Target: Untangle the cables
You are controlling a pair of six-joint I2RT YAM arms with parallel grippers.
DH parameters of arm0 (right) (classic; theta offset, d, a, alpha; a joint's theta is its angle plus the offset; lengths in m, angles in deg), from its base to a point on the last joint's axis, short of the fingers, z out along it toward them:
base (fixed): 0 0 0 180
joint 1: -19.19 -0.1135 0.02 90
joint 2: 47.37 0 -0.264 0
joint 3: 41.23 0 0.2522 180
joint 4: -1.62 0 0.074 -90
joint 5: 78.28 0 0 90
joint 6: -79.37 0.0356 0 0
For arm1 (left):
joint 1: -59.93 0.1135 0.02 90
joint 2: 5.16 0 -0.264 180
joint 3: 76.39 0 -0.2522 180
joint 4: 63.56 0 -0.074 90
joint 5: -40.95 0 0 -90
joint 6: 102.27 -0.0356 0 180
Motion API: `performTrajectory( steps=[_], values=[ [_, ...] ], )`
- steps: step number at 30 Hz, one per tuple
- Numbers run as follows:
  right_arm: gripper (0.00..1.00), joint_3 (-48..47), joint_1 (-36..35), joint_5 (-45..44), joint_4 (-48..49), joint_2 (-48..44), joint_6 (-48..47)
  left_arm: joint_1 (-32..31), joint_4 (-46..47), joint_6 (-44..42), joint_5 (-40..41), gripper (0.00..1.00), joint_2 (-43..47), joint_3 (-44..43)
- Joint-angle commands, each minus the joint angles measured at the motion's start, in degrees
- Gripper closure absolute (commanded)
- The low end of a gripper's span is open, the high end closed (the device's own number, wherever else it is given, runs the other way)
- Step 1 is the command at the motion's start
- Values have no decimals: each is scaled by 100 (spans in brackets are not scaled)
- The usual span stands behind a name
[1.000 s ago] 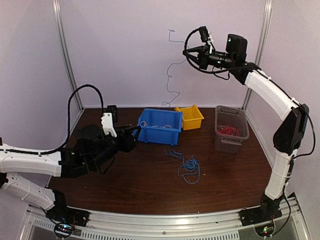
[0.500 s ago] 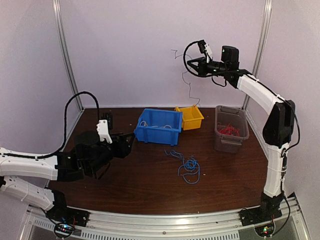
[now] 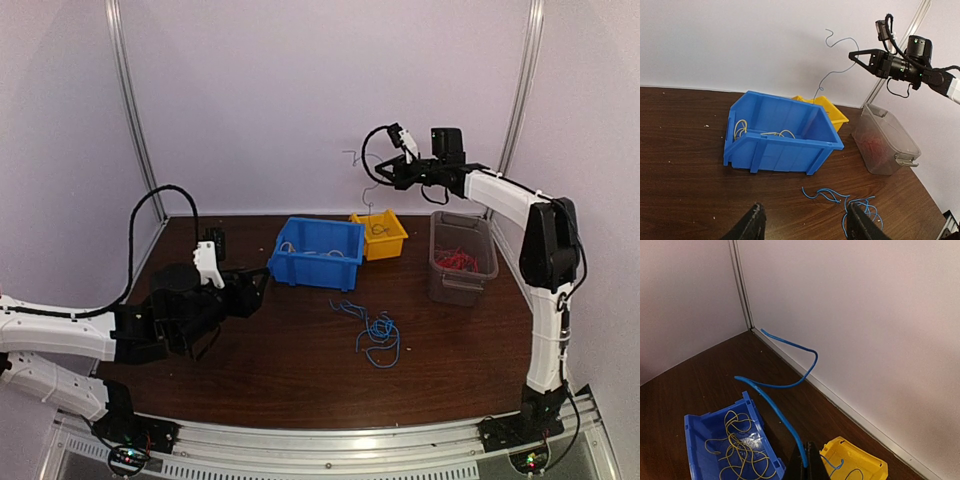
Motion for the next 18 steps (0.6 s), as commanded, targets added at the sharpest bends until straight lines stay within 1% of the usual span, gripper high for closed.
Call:
performTrajectory(
  steps=[1,4,7,10,13,14,15,17,18],
  values=[
    [100,-48,10,-638,-368,302,-291,-15,132,74,26,44,-49,69],
    [100,-491,18,-1026,-1155,741,-459,-11,155,74,15,44,-92,59],
    [100,-870,21,-1138,-1860,1154,-499,-16,177,83,-13,44,-113,67],
    [100,-789,28,-1413,-2027,1271,-239,-11,154,38,-36,44,-167,29],
    [99,-631,46,-1400,-2048,1255,-62,-16,156,8,-64,44,-241,-15],
    [96,-592,52,-1390,-2060,1241,22,-16,152,6,-75,44,-260,-32],
    [90,-553,61,-1321,-2067,1217,80,-16,148,-8,-91,44,-281,-57],
    [68,-469,69,-1159,-2059,1138,154,-16,136,-24,-108,44,-317,-88],
    [59,-418,72,-1097,-2052,1068,175,-12,135,-27,-109,44,-332,-98]
  ],
)
